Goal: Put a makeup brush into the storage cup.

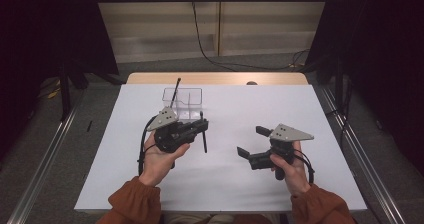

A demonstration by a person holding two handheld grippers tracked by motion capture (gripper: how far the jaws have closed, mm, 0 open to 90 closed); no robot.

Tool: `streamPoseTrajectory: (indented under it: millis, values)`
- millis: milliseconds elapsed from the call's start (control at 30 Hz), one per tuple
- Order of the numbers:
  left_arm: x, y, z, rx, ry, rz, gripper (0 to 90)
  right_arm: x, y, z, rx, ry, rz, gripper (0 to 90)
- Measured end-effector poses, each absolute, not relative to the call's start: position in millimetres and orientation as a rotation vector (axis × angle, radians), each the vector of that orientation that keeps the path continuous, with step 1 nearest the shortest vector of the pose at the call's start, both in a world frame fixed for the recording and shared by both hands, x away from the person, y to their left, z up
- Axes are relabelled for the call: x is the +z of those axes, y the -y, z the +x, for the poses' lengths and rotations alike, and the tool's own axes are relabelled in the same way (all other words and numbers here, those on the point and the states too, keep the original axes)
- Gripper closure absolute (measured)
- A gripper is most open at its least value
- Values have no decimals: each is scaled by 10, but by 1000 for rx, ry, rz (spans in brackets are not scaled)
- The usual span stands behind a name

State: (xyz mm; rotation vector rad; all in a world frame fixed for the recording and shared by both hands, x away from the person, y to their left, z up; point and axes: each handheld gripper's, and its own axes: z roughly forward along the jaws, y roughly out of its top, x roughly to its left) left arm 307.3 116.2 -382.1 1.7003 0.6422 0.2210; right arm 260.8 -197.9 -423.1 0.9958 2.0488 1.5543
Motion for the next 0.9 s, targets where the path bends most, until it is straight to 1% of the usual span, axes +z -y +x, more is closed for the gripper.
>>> streamPoseTrajectory:
  millis: [900]
  values:
    - [-3784,-1457,3092,264,-692,1696,838,-4307,2370,2422,1502,-1901,1055,0]
